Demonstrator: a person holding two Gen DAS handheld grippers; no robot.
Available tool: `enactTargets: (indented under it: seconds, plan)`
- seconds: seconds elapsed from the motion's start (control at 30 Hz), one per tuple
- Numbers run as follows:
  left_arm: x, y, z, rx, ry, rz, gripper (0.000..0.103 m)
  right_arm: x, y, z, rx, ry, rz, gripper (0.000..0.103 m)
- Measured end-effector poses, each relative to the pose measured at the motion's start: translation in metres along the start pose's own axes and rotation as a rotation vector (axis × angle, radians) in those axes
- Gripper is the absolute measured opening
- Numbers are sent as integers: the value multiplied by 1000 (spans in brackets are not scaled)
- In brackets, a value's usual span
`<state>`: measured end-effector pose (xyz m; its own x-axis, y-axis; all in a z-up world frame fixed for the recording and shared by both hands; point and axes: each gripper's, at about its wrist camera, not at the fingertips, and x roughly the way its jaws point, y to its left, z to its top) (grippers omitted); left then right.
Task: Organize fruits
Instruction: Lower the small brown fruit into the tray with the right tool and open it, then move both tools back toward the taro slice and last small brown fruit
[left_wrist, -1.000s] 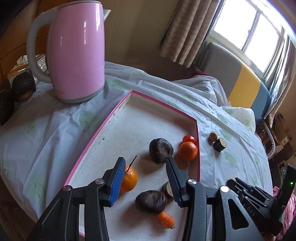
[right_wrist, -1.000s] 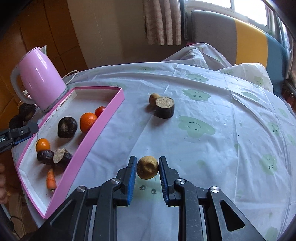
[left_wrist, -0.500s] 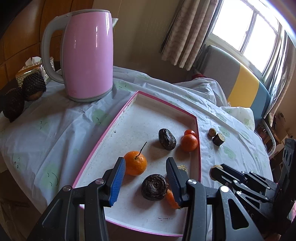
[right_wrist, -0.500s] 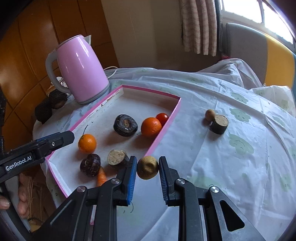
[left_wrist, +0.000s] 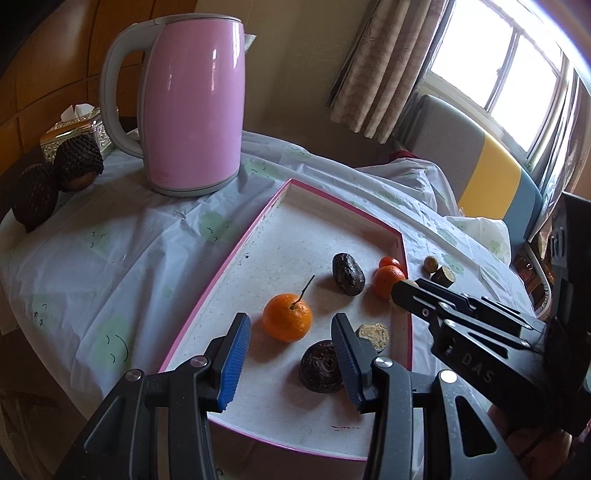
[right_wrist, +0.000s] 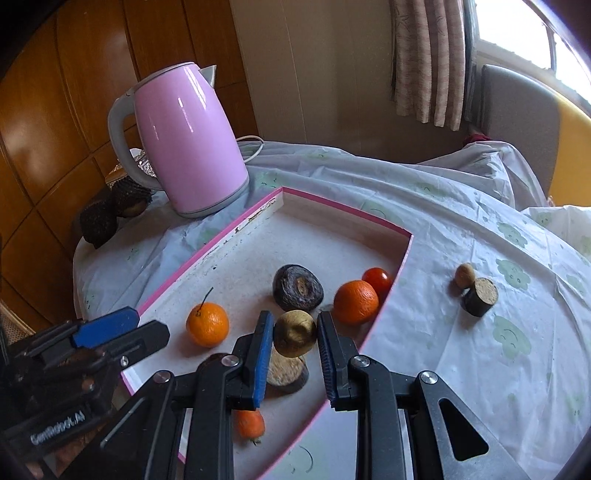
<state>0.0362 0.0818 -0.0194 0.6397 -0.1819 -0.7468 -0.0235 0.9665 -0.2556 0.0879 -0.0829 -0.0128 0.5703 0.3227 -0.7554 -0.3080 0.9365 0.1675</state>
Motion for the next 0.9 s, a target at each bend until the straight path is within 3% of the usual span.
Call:
enactTargets:
  seconds: [0.1,0.17,0.2,0.23,0.37,0.5,0.67,0.8,0.9]
  plan:
    - [1,6,0,-13,5,9,46,10,6,5,-5,4,-5,26]
    - [3,9,-1,-20,8,13,46,15,11,6,-16,9,-5,38]
    - [3,10,-1,-23,9,15,46,17,13,6,-20,7,-9,52]
    - [3,10,-1,-24,9,17,46,16,14,5,-22,1,-8,58]
    - [3,10,-3,-25,10,22,47,12,20,-3,-50,-15,-27,62]
    - [1,9,-2,-23,4,23,48,5,14,-12,-32,-33,-74,79]
    - [-1,4,-2,-7,-2,19,49,-8,5,-19,6,-61,-125,86]
    - [-2,0,-3,5,-2,18,49,-20,1,-23,10,-106,-171,103]
    - [-2,-3,-4,14,1,17,49,-29,-3,-25,12,-128,-199,103]
